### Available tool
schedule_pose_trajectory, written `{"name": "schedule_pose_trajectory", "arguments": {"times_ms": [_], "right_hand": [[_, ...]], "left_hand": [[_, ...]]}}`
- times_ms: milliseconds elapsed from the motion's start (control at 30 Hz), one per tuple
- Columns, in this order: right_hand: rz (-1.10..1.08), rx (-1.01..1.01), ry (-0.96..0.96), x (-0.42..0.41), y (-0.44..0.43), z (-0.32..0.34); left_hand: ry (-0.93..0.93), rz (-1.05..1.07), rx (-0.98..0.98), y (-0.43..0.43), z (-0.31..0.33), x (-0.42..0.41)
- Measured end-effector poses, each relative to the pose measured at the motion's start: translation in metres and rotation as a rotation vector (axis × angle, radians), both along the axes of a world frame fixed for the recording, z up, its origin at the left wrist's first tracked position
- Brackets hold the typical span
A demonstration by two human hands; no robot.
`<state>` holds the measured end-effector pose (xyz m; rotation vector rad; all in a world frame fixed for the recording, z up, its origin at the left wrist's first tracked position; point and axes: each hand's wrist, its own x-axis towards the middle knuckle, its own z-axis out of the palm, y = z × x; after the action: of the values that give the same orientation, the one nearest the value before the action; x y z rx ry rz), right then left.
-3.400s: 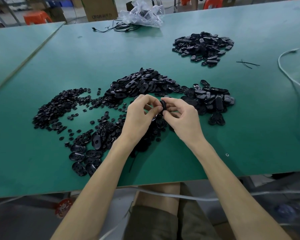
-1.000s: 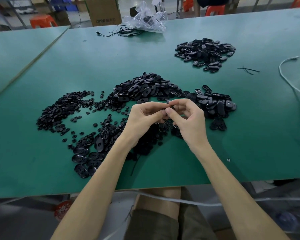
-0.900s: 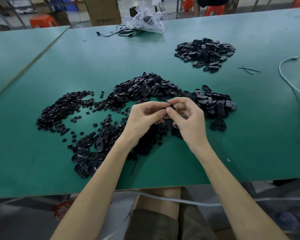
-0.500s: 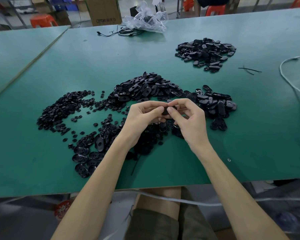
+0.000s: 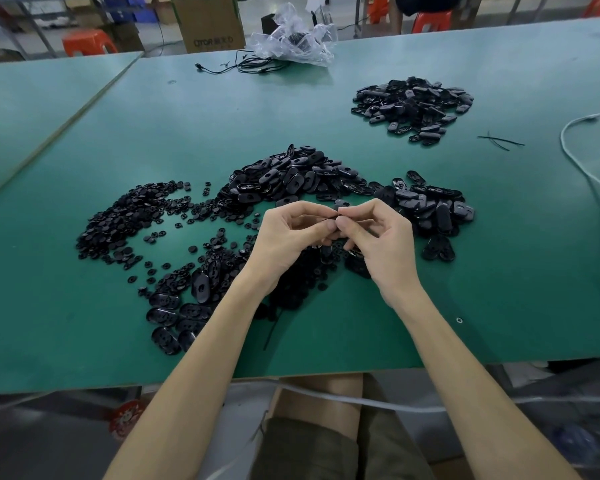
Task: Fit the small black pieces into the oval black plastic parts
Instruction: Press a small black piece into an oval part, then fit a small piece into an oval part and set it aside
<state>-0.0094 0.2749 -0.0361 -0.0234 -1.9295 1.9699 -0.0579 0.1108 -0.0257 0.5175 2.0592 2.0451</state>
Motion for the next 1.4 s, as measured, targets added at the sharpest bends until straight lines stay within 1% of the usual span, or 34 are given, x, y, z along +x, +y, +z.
{"name": "schedule_pose_trajectory", "arguments": {"times_ms": [333,767,833,933,1000,1067,1167,1300,1367,1400], "right_hand": [[0.002,0.050,0.007,-0.001,-0.003,-0.002],[0.013,0.134,-0.023,0.002,-0.004,-0.002],[0.002,0.143,-0.010,0.002,-0.005,-0.002],[-0.023,0.117,0.021,0.001,-0.003,-0.001],[-0.023,0.141,0.032,0.002,-0.003,0.000],[-0.023,0.179,0.027,0.002,-0.004,-0.001],[-0.033,0.238,0.009,0.001,-0.006,0.000],[-0.059,0.245,0.021,0.004,-0.009,0.003],[-0.112,0.253,0.037,0.005,-0.008,0.005],[-0.166,0.238,0.037,0.004,-0.008,0.005]], "left_hand": [[-0.015,0.059,-0.034,0.001,-0.001,-0.001],[0.060,0.162,-0.133,0.011,0.002,0.004],[0.049,0.150,-0.118,0.009,0.001,0.002],[0.017,0.117,-0.027,0.003,0.001,0.001],[0.001,0.099,0.019,0.000,0.001,-0.001],[0.006,0.100,0.013,0.000,0.000,-0.002],[0.047,0.147,-0.028,0.003,-0.001,-0.002],[0.127,0.180,-0.043,0.004,0.001,0.001],[0.206,0.234,-0.117,0.004,0.003,0.001],[0.266,0.289,-0.194,0.003,0.002,0.001]]}}
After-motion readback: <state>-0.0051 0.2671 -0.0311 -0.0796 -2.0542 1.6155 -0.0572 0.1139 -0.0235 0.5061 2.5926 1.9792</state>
